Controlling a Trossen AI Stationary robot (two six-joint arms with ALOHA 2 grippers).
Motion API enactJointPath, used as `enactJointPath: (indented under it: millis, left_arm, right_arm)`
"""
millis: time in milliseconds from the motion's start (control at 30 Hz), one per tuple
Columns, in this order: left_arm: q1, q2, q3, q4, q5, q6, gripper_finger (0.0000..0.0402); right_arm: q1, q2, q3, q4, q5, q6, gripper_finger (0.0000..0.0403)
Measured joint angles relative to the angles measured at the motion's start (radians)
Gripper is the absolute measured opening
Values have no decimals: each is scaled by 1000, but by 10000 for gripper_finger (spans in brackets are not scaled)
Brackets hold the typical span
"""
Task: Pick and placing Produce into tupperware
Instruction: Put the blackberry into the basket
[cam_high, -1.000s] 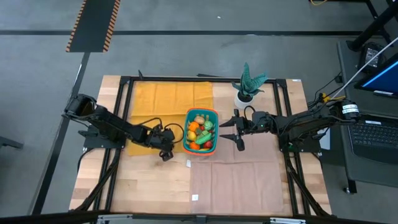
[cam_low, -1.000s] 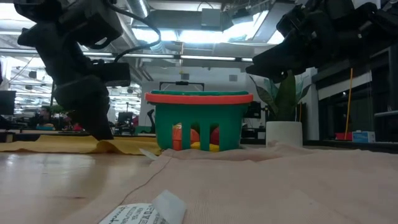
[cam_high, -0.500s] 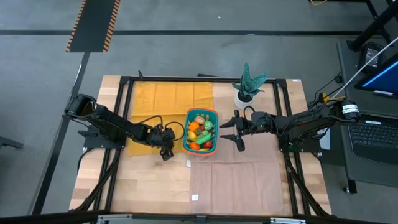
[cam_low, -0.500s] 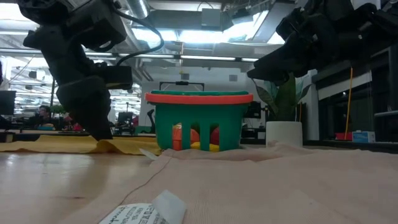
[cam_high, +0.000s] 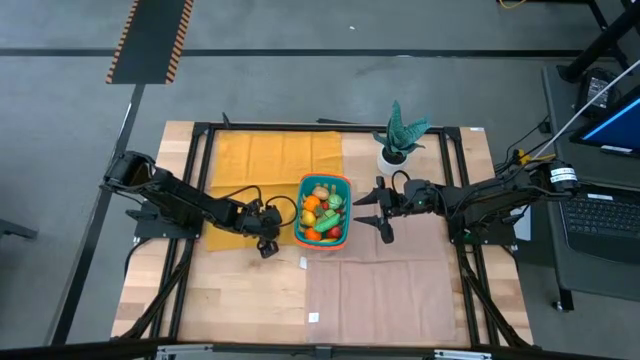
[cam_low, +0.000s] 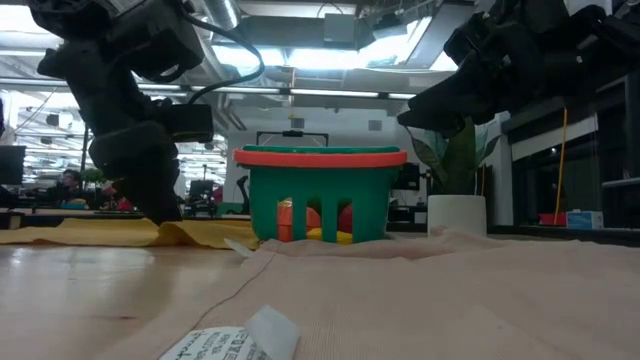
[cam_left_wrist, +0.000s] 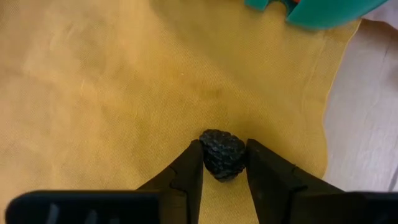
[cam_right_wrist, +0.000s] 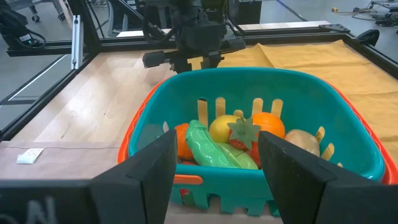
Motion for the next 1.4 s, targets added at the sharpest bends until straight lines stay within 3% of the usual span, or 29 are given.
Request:
enactJointPath:
  millis: [267,433,667,1067,1400]
  left_arm:
    - [0,-58,-1,-8,29,35,83]
    - [0,-126,-1,-20,29,47,92]
    - [0,-235,-1,-132,24,67,80]
    - [2,-452,-1,-181,-57,200,83]
    - [5,-481,-78,217,-38,444,79]
  right_arm:
    - [0,0,0,0,0,1,225]
    - [0,0,0,0,0,3,225]
    - [0,0,0,-8,0,3,225]
    - [0,0,0,-8,0,1,225]
    - [0,0,0,8,0,-4,225]
